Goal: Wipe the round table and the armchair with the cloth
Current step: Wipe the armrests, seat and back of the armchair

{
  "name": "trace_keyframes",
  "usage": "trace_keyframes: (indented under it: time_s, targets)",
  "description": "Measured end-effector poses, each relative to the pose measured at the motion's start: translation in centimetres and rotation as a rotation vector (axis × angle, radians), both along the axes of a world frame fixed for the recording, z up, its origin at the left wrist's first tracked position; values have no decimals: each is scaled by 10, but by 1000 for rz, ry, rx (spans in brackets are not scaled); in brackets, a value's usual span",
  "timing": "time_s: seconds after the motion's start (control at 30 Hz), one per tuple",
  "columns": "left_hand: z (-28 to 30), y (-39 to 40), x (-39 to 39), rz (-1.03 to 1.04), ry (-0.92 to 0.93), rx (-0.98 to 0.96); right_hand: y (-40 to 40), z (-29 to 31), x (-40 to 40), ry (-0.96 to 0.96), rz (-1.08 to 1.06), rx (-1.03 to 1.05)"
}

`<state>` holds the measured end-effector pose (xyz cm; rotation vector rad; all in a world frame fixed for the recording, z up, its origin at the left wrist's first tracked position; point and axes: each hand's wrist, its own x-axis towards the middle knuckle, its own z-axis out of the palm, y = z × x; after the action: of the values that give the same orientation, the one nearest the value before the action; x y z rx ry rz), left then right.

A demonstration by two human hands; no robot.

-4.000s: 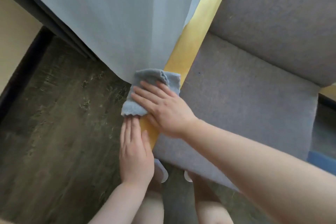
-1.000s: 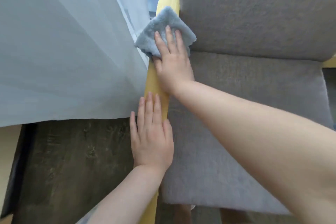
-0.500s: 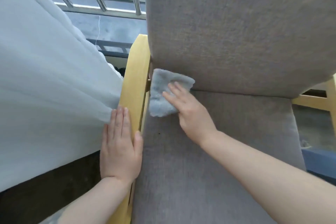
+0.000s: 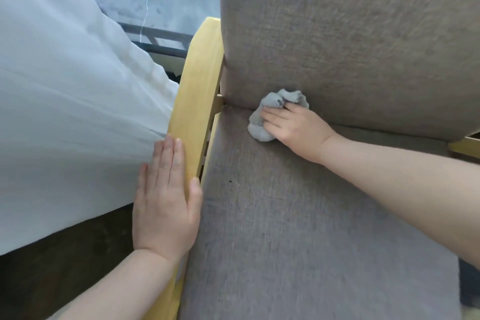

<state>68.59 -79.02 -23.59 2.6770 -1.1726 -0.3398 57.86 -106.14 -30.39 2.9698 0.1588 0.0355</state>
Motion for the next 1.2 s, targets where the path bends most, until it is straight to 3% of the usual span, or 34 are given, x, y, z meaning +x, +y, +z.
trace_keyframes:
  time_s: [0.1, 0.2, 0.27, 0.4, 0.6, 0.67, 0.77, 0.83, 0.9, 1.07, 1.2]
  targets:
    - [2, -3, 2, -93, -22, 20, 12, 37, -4, -248, -12, 210]
    - [4, -28, 22, -251, -28, -56, 20, 69, 25, -505, 131, 193]
    - [1, -49, 40, -252, -37, -84, 11, 56, 41, -424, 141, 51]
    - [-6, -60, 48, -225, -72, -16, -10, 18, 44, -16, 9, -163]
    - [-6, -58, 47, -230, -81, -73, -27, 27, -63, 425, -62, -228]
    - [-7, -58, 46, -231, -81, -76, -37, 46, -81, 387, -56, -154]
    - [-7, -59, 46, -227, -78, -73, -23, 74, -46, 107, 136, 85]
    - [-7, -59, 46, -229, -83, -82, -7, 81, 2, -101, 229, 132]
    - [-7, -60, 46, -232, -78, -92, -2, 68, 40, -230, 221, 33]
    - [-6, -60, 46, -217, -74, -91, -15, 7, 45, -6, 3, -322]
    - [-5, -60, 44, -217, -80, -99, -9, 12, 49, -73, 33, -448]
